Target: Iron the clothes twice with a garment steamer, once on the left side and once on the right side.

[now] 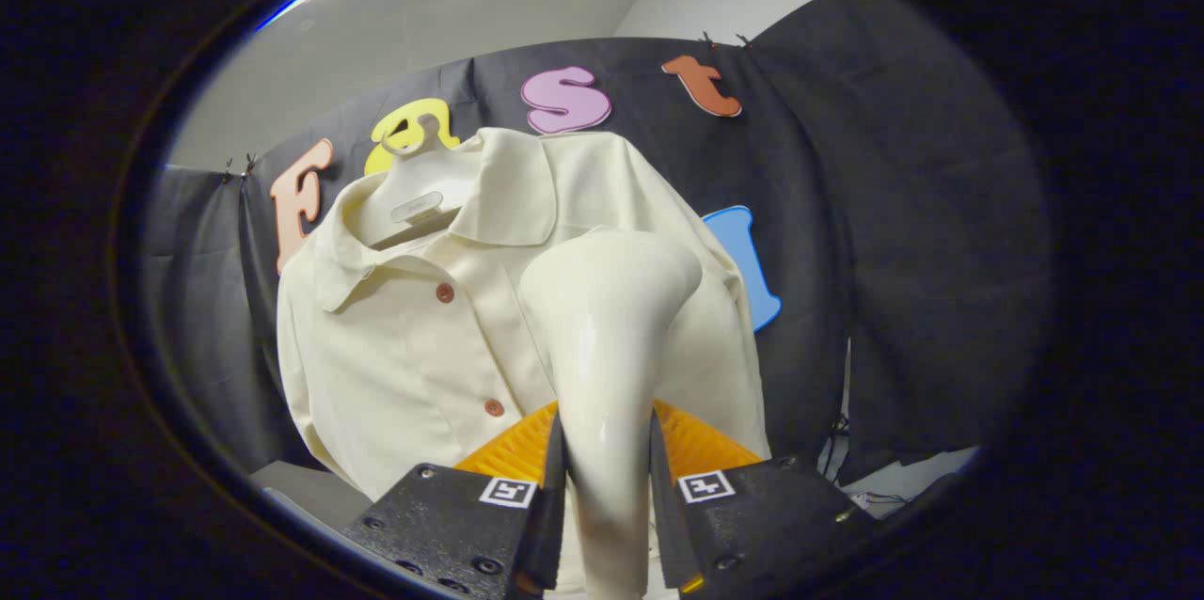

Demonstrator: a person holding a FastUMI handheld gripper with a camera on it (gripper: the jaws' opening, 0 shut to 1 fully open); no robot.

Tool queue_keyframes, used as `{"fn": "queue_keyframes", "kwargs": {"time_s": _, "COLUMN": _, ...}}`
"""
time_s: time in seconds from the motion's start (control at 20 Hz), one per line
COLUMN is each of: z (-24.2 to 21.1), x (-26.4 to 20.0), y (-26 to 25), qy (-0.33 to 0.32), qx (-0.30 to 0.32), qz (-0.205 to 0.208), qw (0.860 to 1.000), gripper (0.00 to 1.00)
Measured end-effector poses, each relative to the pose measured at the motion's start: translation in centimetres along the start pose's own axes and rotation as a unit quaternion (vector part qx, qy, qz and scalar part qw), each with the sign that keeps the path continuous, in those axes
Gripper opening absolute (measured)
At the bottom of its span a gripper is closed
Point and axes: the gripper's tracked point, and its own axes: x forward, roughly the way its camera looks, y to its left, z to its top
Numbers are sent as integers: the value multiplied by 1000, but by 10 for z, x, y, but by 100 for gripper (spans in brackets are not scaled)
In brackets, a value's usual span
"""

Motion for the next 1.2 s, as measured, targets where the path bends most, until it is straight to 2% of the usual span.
{"fn": "queue_keyframes", "kwargs": {"time_s": 0.25, "z": -43, "x": 4, "y": -14, "qy": 24, "qx": 23, "qz": 1, "qw": 999, "gripper": 40}}
{"fn": "queue_keyframes", "kwargs": {"time_s": 0.8, "z": -139, "x": -17, "y": -60, "qy": 98, "qx": 11, "qz": 8, "qw": 995, "gripper": 41}}
{"fn": "queue_keyframes", "kwargs": {"time_s": 1.2, "z": -212, "x": -31, "y": -92, "qy": 142, "qx": 36, "qz": -5, "qw": 989, "gripper": 41}}
